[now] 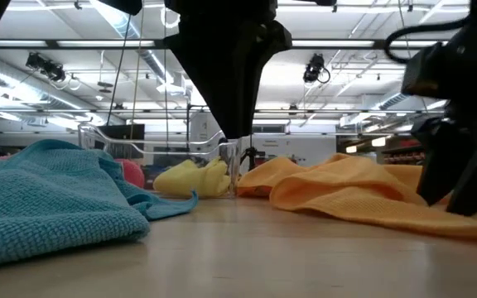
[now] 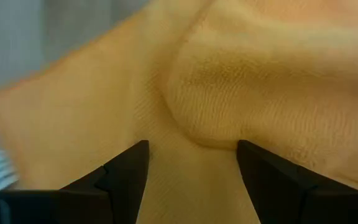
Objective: Fold microfiber towels
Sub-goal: Fold the bottom orange microfiber cloth
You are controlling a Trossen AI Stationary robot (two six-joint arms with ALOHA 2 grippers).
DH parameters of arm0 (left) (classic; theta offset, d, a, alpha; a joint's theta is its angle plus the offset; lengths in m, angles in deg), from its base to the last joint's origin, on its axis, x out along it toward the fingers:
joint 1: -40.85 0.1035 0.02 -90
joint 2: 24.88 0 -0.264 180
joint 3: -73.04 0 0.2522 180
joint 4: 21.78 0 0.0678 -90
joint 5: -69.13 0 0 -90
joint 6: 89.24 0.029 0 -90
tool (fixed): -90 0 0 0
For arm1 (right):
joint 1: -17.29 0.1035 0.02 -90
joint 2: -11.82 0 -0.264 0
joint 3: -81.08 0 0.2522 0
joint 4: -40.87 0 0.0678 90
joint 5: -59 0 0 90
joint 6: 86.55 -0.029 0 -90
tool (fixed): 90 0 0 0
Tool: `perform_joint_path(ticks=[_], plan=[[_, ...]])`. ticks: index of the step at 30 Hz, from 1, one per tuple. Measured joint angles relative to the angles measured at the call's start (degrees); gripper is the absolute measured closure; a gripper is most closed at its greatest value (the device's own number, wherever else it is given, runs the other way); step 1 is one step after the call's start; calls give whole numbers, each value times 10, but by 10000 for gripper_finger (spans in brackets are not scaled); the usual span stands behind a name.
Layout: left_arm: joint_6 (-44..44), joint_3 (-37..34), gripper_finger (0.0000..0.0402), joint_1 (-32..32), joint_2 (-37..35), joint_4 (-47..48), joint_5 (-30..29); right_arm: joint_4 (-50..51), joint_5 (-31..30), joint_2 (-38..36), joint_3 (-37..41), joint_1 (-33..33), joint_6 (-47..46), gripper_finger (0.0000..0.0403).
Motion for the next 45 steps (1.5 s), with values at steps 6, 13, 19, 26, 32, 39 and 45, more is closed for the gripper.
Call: perform_joint_path(ticks=[6,13,19,26,32,39,45], plan=[[1,0,329,0,0,6,0,-36,98,43,-48,6,89,151],[3,0,332,0,0,-5,0,-14,204,34,-66,51,111,151],[31,0,329,0,0,-59,0,18,142,-39,-64,93,101,151],[63,0,314,-4,0,-175,0,127,16,-105,-64,131,49,151],[69,0,270,-18,25,-202,0,178,-20,-94,-64,133,-7,151],[87,0,245,-45,66,-204,-122,175,-22,-72,-64,133,-6,151],[108,0,269,-61,85,-200,-231,173,-31,-71,-64,133,-6,151]])
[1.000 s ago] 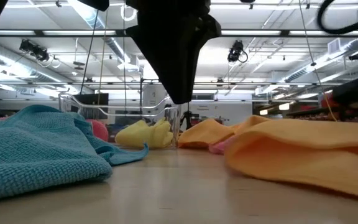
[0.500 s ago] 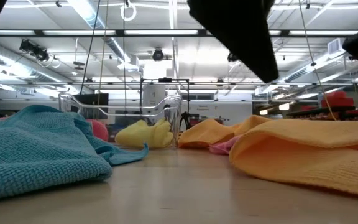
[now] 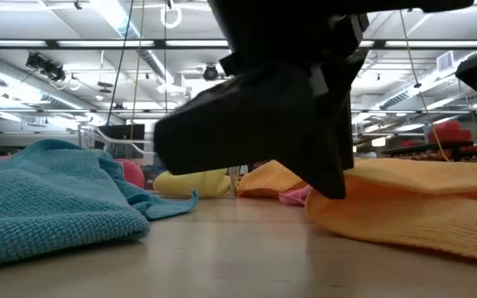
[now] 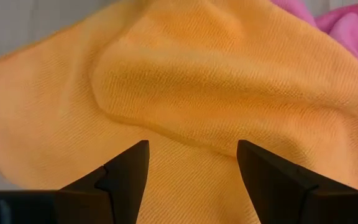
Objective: Fold microfiber towels
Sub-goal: Fold the bottom orange microfiber cloth
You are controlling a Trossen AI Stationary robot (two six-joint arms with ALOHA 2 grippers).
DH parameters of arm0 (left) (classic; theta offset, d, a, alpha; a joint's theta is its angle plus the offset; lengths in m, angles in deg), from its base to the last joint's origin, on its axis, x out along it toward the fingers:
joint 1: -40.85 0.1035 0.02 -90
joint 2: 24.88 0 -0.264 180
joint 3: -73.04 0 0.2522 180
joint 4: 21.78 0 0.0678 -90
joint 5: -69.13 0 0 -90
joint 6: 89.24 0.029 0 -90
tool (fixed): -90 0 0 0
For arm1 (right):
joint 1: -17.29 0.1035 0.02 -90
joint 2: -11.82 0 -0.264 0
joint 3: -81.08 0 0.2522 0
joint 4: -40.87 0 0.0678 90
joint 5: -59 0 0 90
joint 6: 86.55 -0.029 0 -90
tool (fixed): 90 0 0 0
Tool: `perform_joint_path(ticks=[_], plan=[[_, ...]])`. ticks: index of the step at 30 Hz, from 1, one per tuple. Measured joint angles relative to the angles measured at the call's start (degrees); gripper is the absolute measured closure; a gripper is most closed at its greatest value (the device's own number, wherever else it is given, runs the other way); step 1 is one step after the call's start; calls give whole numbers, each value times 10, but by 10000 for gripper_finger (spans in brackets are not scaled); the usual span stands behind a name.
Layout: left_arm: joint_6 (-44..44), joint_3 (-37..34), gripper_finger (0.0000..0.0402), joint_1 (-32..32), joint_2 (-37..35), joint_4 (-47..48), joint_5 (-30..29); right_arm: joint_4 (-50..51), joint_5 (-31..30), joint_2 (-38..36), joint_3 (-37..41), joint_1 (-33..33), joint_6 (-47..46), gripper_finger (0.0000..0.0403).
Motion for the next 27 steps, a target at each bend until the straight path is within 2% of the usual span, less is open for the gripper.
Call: perform_joint_path(ticks=[3,8,9,14,20,27], plan=[[-3,0,296,-1,0,-4,-5,0,-12,0,0,0,0,151],[-3,0,384,-1,0,2,-56,0,-20,0,0,0,2,151],[-5,0,389,0,-1,13,-65,0,-24,0,0,0,5,151],[-37,0,393,8,-9,124,-81,0,-46,0,0,0,15,151],[-124,0,385,29,-12,279,-23,0,-50,0,0,-1,15,151],[-159,0,388,65,-12,357,-13,-3,-65,0,6,-23,22,151]])
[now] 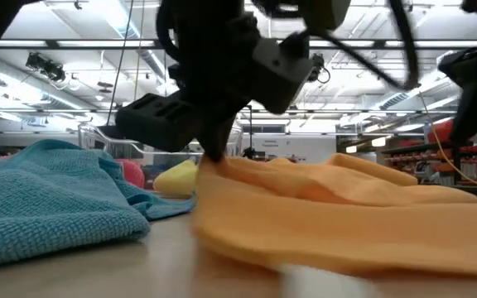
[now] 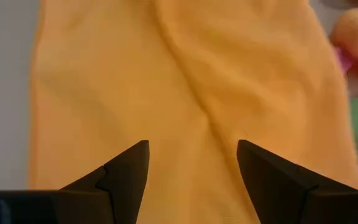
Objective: Fold microfiber towels
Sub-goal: Fold the bottom orange microfiber cloth
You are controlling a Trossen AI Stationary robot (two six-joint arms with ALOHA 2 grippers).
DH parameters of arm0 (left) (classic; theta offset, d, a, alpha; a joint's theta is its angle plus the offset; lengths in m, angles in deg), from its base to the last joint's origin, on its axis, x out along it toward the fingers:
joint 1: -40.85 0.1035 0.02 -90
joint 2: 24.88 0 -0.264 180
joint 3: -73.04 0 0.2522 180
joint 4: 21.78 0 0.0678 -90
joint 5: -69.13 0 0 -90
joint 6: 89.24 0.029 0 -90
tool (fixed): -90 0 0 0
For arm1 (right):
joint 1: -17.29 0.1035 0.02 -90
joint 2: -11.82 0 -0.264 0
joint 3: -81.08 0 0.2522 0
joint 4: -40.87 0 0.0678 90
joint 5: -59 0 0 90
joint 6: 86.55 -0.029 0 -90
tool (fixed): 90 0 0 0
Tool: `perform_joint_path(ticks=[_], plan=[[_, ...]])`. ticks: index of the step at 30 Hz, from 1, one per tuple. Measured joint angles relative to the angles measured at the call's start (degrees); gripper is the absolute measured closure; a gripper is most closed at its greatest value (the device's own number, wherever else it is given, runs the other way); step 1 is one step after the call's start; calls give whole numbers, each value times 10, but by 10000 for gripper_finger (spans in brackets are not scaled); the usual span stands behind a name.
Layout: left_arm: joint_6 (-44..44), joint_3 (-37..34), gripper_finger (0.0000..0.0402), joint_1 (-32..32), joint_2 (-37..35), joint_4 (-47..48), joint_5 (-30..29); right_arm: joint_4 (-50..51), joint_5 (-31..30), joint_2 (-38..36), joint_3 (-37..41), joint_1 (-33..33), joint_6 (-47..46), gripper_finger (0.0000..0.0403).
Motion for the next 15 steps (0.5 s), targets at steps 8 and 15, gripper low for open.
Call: perform_joint_path(ticks=[8,15], plan=[[7,0,309,-2,-2,-1,2,3,-14,0,64,-24,-27,151],[22,13,214,-42,-28,-37,2,-1,-14,0,72,-22,-45,151]])
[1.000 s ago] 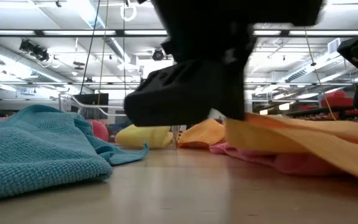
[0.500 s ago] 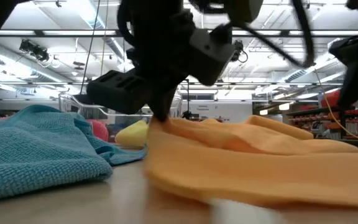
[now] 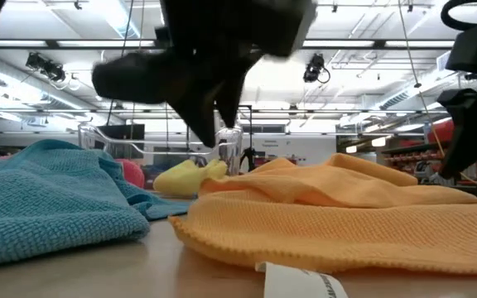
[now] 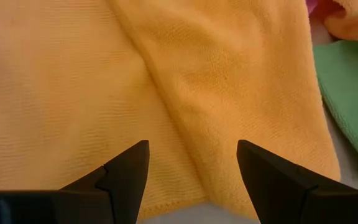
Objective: Fold microfiber towels
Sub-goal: Fold the bottom orange microfiber cloth
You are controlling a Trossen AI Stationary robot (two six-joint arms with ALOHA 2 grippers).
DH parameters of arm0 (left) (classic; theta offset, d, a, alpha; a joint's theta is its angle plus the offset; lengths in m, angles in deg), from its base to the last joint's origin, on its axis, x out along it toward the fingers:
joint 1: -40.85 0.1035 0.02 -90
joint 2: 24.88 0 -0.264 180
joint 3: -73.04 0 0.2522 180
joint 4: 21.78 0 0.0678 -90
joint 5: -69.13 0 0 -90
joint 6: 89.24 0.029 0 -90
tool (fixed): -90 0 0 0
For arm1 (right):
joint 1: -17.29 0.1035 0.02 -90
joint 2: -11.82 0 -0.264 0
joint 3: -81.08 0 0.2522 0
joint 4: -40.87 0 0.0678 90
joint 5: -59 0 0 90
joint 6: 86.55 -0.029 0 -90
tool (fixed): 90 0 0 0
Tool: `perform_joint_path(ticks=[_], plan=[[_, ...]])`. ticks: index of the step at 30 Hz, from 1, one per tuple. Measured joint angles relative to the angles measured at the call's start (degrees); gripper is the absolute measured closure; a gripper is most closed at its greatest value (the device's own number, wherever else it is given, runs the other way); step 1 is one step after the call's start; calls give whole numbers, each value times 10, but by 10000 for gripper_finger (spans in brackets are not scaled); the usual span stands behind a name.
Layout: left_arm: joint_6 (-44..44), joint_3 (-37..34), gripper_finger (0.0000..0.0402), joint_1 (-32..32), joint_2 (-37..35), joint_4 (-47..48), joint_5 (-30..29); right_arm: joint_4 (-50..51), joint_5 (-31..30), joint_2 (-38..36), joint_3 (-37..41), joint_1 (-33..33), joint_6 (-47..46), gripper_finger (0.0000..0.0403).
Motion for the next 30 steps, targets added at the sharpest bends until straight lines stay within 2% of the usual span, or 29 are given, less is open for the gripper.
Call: perform_joint_path(ticks=[5,8,11,17,24,30], plan=[[65,-9,201,-22,-2,-126,16,-6,0,0,-10,0,9,151],[108,-40,211,-21,-2,-195,54,-13,0,0,-11,0,9,151],[134,-66,226,-18,-2,-237,56,-14,0,0,-11,0,9,151],[142,-108,258,-11,-2,-274,52,-15,0,0,-11,0,9,151],[142,-102,299,-16,-2,-283,42,-19,0,0,-11,0,9,151],[167,-101,318,-22,-3,-296,34,-21,0,0,-11,0,8,151]])
